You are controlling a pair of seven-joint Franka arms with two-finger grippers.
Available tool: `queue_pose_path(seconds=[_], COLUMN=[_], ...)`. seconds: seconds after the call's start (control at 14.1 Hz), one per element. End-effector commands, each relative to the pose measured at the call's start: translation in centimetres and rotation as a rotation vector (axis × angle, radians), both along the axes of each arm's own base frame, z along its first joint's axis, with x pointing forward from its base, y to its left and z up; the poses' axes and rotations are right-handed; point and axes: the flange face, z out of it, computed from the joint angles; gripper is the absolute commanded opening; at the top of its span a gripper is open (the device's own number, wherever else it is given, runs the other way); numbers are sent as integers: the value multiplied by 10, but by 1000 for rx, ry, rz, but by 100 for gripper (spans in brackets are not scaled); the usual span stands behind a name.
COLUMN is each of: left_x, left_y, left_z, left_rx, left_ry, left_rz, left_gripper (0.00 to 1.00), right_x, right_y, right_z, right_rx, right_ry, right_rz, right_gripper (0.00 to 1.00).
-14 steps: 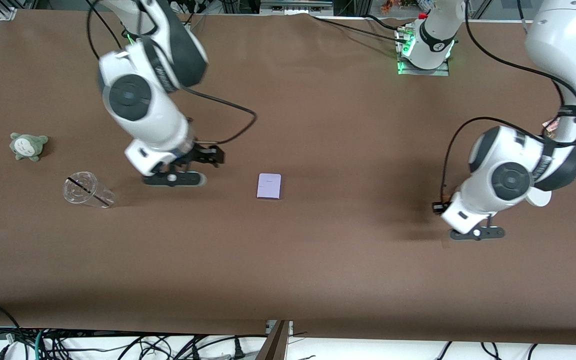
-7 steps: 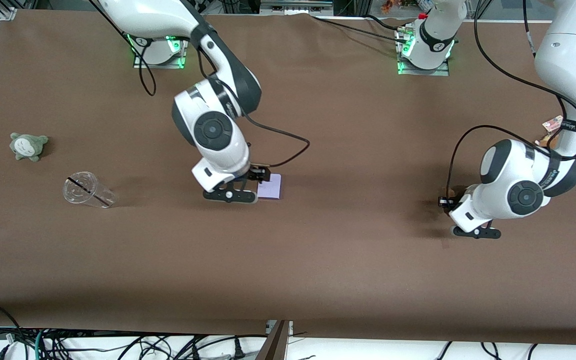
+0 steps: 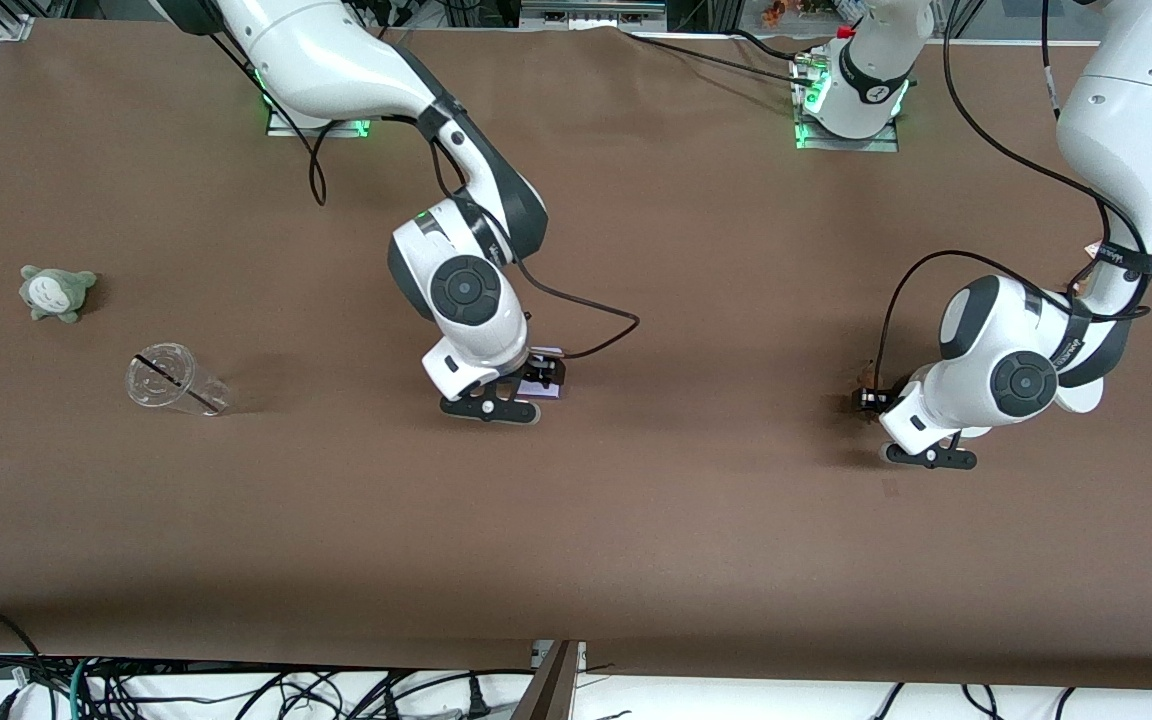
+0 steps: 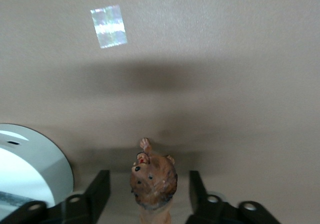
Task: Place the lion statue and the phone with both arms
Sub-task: 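Set the lion beside the white lamp while the right gripper lifts the phone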
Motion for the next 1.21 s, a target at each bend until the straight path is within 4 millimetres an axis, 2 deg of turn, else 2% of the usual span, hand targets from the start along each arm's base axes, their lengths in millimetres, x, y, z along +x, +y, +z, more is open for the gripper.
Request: queue_pose_path(seconds=[0.0, 0.14, 0.21, 0.43, 0.57, 0.71, 0.78, 0.85, 0.99, 1.14], left_x=[3, 6, 8, 8, 13, 13, 5, -4, -13, -15], left_y=[-5, -19, -17, -26, -20, -11, -10, -9, -4, 4], left_z=[58, 103, 122, 207, 260, 302, 333, 355, 374, 375], left_rx=[34, 59, 77, 104, 70, 38, 24, 16, 28, 33], left_ry=[-32, -19, -1, 24, 4, -7, -17, -23, -29, -18], left_rz=[-15, -33, -30, -33, 5, 35, 49, 56, 67, 23], left_gripper=[100, 100, 100, 100, 100, 100, 100, 100, 100, 100], right_x=[0, -6, -8, -11, -15, -15, -15, -16, -18, -18], right_y=[11, 20, 21, 24, 28, 27, 27, 28, 29, 29], right_z=[-25, -38, -45, -62, -73, -85, -92, -94, -99, -99], right_rx=[1, -2, -8, -14, -27, -40, -44, -45, -52, -52], right_ry=[-14, -17, -11, -16, -32, -39, -42, -48, -49, -49], right_rz=[-11, 2, 6, 17, 40, 54, 60, 67, 78, 78], right_gripper=[100, 100, 100, 100, 100, 100, 100, 100, 100, 100])
